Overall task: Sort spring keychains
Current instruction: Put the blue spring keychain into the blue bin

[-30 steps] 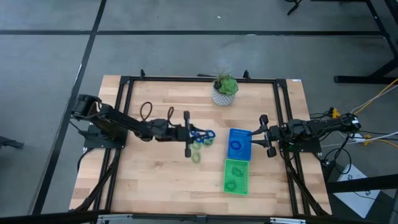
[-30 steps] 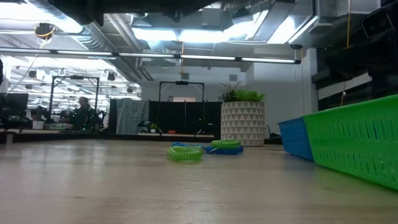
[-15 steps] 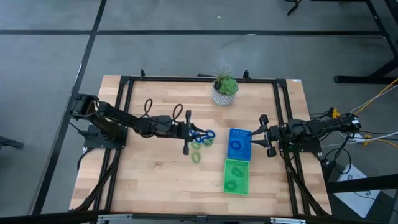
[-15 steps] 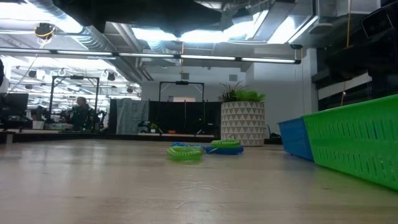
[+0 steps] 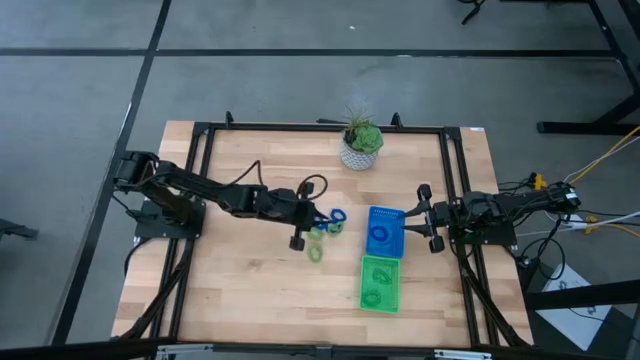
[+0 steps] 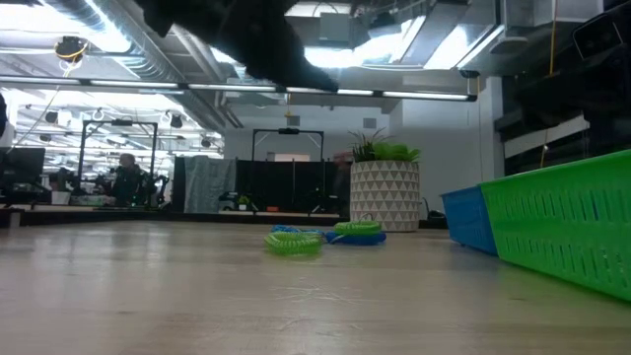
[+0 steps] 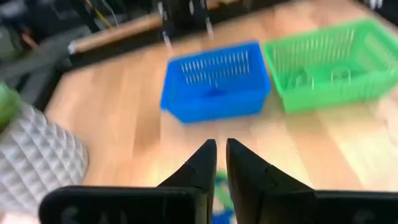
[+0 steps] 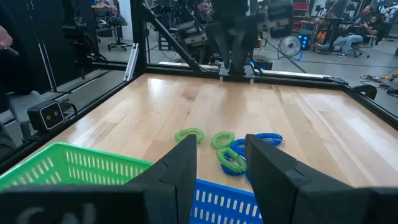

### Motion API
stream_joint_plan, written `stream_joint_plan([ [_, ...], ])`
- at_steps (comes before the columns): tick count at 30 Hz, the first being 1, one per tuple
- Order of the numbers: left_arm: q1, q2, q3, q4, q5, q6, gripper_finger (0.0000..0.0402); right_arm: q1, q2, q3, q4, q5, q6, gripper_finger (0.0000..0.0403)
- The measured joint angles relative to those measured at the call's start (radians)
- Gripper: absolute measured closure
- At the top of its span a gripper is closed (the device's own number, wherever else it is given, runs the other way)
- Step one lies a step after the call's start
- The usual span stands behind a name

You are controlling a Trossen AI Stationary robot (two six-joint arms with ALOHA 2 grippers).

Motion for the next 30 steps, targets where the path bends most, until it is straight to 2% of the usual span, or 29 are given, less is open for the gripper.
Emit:
stream_joint_plan([
  [3,0.004,0.010,0.001,0.013,-0.021,0.054,0.0370,0.000,0.000,0.000,0.000,0.000,0.000,0.0267],
  [7,0.012,0.009,0.002,0.056,-0.124,0.112,0.0358,0.000,0.000,0.000,0.000,0.000,0.000,0.0267],
  [9,0.022,0.010,0.002,0.040,-0.142,0.118,0.0346,0.000,0.000,0.000,0.000,0.000,0.000,0.0267],
  [16,0.089,0.010,0.001,-0.067,-0.140,0.114,0.0282,0.000,0.000,0.000,0.000,0.000,0.000,0.0267],
  [21,0.147,0.031,-0.003,-0.281,-0.120,0.116,0.0244,0.000,0.000,0.000,0.000,0.000,0.000,0.0267],
  [25,0.165,0.065,-0.013,-0.405,-0.097,0.210,0.0232,0.000,0.000,0.000,-0.001,0.000,0.000,0.0267],
  [30,0.166,0.120,-0.012,-0.413,-0.061,0.287,0.0233,0.000,0.000,0.000,0.000,0.000,0.000,0.0267],
])
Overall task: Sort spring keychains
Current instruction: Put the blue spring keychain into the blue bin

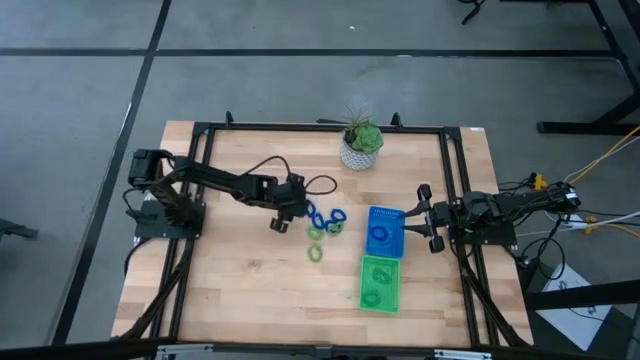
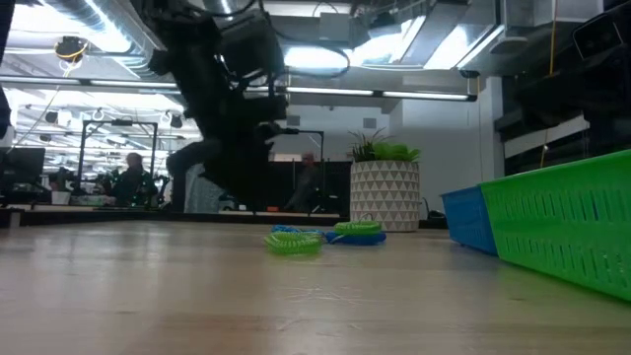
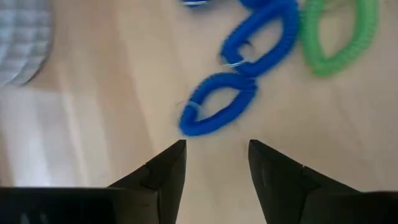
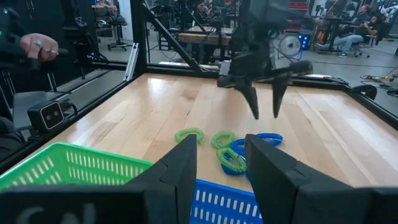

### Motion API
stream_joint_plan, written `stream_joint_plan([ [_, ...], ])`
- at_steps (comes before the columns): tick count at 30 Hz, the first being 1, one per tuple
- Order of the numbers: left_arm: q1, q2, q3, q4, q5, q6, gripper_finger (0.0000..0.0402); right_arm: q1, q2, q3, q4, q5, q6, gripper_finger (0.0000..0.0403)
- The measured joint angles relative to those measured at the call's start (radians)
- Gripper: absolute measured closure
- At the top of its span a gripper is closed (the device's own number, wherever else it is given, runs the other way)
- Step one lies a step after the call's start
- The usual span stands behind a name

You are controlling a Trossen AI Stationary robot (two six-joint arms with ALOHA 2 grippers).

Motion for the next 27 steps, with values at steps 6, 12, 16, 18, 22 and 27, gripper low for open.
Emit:
stream_joint_plan([
  [6,-0.008,0.075,0.000,0.009,0.042,0.132,0.0243,0.000,0.000,0.000,0.000,0.000,0.000,0.0267],
  [12,-0.026,0.095,0.002,0.026,-0.018,0.193,0.0251,0.000,0.000,0.000,0.000,0.000,0.000,0.0267],
  [16,-0.047,0.095,0.001,0.035,-0.086,0.225,0.0257,0.000,0.000,0.000,0.000,0.000,0.000,0.0267],
  [18,-0.059,0.096,0.000,0.044,-0.118,0.265,0.0260,0.000,0.000,0.000,0.000,0.000,0.000,0.0267],
  [22,-0.071,0.096,0.000,0.112,-0.105,0.339,0.0260,0.000,0.000,0.000,0.000,0.000,0.000,0.0267],
  [27,-0.068,0.096,0.000,0.163,-0.067,0.349,0.0261,0.000,0.000,0.000,0.000,0.000,0.000,0.0267],
])
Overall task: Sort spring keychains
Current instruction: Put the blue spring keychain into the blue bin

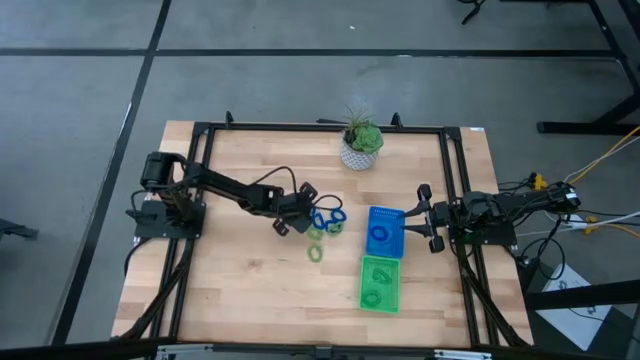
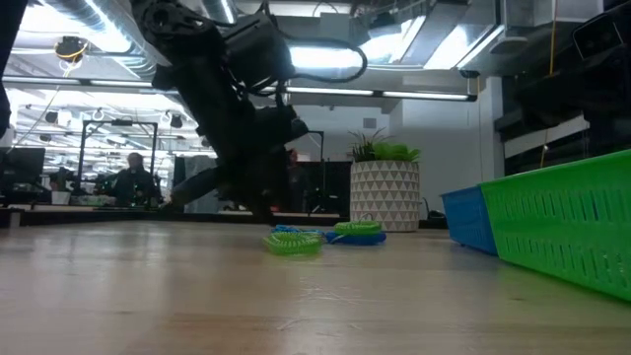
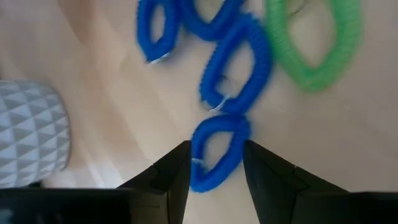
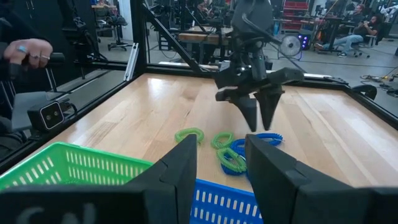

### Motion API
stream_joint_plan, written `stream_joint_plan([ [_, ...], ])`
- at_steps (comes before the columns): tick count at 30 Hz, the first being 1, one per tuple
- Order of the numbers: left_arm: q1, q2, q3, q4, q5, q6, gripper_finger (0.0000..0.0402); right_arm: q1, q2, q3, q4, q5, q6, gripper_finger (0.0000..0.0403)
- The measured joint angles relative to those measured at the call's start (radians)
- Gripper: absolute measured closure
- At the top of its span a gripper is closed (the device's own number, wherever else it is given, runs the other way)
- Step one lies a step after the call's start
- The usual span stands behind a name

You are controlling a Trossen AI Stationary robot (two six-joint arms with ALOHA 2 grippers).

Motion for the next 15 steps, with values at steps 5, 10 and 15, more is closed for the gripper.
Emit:
stream_joint_plan([
  [5,0.036,0.000,0.000,-0.028,0.149,-0.013,0.0261,0.000,0.000,0.000,0.000,0.000,0.000,0.0267],
  [10,0.074,0.000,0.000,-0.051,0.169,-0.071,0.0261,0.000,0.000,0.000,0.000,0.000,0.000,0.0267],
  [15,0.115,0.012,0.000,-0.028,0.173,-0.041,0.0261,0.000,0.000,0.000,0.000,0.000,0.000,0.0267],
])
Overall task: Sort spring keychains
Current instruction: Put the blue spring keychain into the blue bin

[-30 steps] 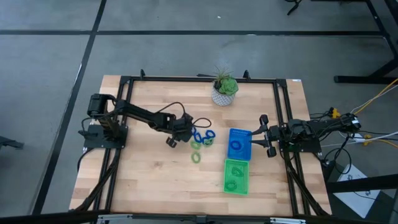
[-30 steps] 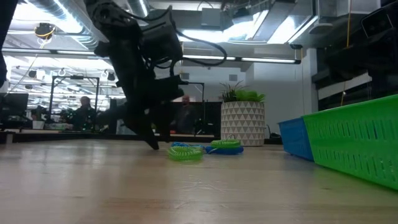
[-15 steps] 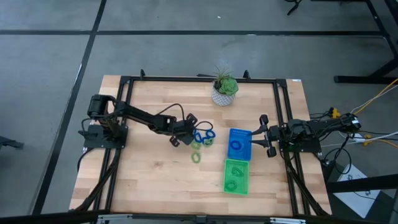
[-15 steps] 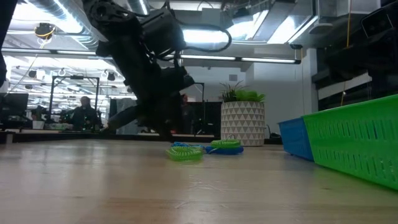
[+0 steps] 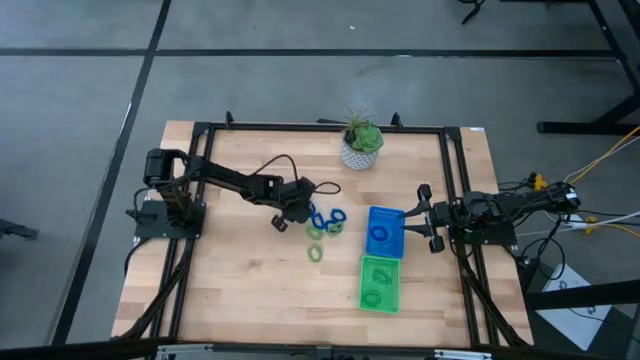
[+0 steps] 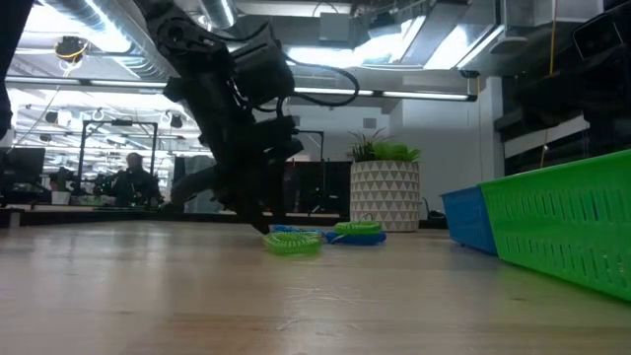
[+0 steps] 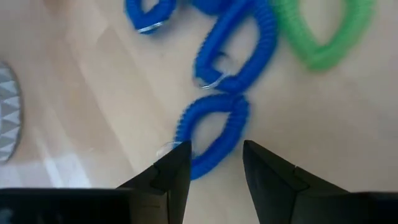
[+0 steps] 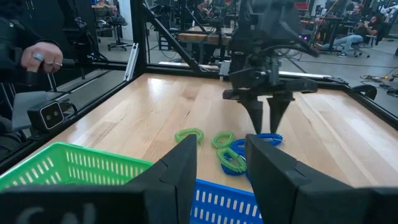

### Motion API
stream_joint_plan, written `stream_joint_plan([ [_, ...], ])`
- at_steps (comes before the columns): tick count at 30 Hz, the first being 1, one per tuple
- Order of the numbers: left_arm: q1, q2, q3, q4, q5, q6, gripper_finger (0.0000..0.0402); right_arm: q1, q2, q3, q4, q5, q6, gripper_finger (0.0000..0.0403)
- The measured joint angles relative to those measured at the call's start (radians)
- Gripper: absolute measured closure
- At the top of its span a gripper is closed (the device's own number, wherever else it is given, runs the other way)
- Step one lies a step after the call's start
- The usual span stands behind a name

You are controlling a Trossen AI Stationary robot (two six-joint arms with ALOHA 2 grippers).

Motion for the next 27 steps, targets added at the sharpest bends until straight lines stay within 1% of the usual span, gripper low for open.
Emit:
stream_joint_plan([
  [3,0.026,0.014,0.000,0.017,0.037,0.010,0.0261,0.000,0.000,0.000,0.000,0.000,0.000,0.0267],
  [7,0.064,0.047,0.004,0.028,0.144,-0.004,0.0261,0.000,0.000,0.000,0.000,0.000,0.000,0.0267],
  [12,0.087,0.063,0.004,0.016,0.192,-0.072,0.0261,0.000,0.000,0.000,0.000,0.000,0.000,0.0267],
  [18,0.087,0.059,0.004,-0.006,0.190,-0.146,0.0265,0.000,0.000,0.000,0.000,0.000,0.000,0.0267],
  [22,0.078,0.059,0.004,-0.030,0.217,-0.180,0.0293,0.000,0.000,0.000,0.000,0.000,0.000,0.0267],
  [27,0.055,0.058,0.004,-0.047,0.214,-0.206,0.0352,0.000,0.000,0.000,0.000,0.000,0.000,0.0267],
])
